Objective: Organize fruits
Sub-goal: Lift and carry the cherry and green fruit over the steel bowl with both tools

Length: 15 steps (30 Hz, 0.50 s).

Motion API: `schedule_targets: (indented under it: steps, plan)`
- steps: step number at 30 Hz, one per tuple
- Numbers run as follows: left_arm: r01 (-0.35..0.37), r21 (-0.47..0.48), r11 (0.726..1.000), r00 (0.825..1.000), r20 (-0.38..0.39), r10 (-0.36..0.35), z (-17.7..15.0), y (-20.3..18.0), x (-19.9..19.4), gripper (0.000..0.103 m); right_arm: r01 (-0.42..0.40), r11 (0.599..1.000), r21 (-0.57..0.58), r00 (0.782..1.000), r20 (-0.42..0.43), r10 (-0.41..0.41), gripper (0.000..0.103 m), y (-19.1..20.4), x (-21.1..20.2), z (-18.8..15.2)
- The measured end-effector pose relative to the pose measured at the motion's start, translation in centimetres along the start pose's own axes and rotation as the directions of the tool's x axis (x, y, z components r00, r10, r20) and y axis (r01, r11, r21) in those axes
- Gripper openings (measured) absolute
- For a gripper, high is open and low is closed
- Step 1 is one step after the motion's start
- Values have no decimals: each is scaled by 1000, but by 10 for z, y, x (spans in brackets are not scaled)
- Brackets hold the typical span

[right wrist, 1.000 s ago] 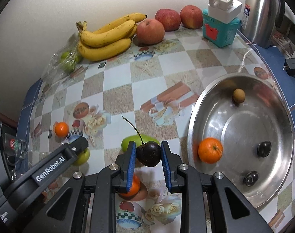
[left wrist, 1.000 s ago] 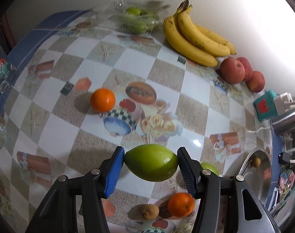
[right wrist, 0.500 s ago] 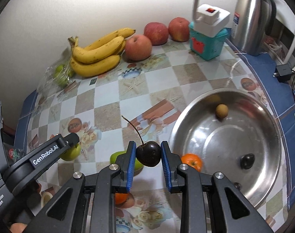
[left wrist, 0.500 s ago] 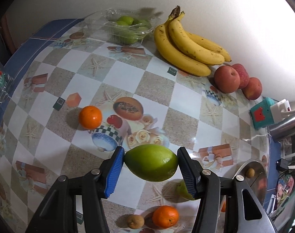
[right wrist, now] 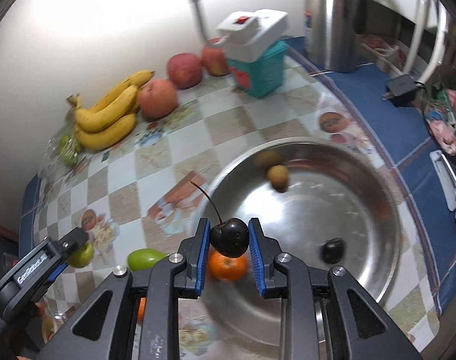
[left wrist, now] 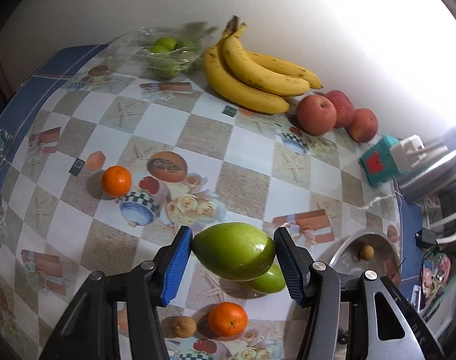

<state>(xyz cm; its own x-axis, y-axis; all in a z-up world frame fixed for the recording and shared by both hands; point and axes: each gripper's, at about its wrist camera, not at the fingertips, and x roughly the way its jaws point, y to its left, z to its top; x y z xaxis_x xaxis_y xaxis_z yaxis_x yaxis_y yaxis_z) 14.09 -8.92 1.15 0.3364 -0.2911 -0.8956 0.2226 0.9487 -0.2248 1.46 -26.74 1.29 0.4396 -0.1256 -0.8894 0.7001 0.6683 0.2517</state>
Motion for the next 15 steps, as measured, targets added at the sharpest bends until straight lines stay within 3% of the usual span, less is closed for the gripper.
schedule_targets:
  steps: [9,15]
  plan:
    - [27,114,993,1000,-10,-26,-16,-41,-4,59,39,993,114,999,-7,-38,27,-50,1,5]
    - [62,222,973,998,-38,-55,-38,-79,-4,59,67,982,178,998,-6,-67,27,-79,2,6]
